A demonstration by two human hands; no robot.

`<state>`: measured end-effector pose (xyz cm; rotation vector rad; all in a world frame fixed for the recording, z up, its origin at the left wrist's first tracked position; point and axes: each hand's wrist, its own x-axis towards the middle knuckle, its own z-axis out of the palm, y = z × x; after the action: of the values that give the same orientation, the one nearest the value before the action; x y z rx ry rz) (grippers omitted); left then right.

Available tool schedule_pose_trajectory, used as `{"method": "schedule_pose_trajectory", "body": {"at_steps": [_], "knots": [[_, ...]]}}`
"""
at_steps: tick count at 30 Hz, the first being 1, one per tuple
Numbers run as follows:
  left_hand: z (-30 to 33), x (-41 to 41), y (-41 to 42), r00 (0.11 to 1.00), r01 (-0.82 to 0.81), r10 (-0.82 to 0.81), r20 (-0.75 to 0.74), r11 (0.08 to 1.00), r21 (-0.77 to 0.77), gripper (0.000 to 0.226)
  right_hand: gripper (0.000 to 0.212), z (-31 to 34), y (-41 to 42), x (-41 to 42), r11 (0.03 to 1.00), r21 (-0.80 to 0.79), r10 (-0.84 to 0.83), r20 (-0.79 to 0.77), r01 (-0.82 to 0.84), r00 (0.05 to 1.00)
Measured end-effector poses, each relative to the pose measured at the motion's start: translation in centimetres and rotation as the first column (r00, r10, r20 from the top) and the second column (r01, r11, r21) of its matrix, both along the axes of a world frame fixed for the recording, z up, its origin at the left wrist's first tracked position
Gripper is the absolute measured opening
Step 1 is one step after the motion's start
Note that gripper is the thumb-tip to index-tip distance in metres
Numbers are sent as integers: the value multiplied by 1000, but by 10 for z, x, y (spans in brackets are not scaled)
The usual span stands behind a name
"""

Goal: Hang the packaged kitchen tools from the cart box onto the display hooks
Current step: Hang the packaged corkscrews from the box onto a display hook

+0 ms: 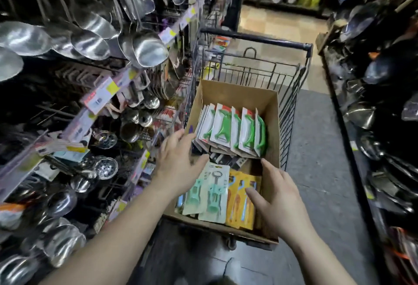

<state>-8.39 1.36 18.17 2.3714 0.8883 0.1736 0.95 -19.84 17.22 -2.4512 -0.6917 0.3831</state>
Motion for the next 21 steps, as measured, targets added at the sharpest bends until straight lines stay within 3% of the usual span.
{"method": "schedule_pose_trajectory", "body": {"at_steps": [6, 11, 16, 21], "knots": [[-49, -1, -18, 987, -59, 48, -154, 996, -67, 74, 73, -25, 47, 72, 992, -47, 113, -64, -116, 992], [-89, 3, -23, 951, -132, 101, -293, 987, -87, 64, 72, -57, 83, 113, 970, -91, 206, -170, -224, 964], [-124, 20, -16, 922, -207, 146, -358, 968, -139, 64, 69, -104, 99, 117, 940, -160, 246, -287, -300, 926], [-164, 43, 1, 901, -199, 83, -425, 951, -236, 63, 65, -149, 100, 105, 920, -251, 180, -415, -302, 892]]}}
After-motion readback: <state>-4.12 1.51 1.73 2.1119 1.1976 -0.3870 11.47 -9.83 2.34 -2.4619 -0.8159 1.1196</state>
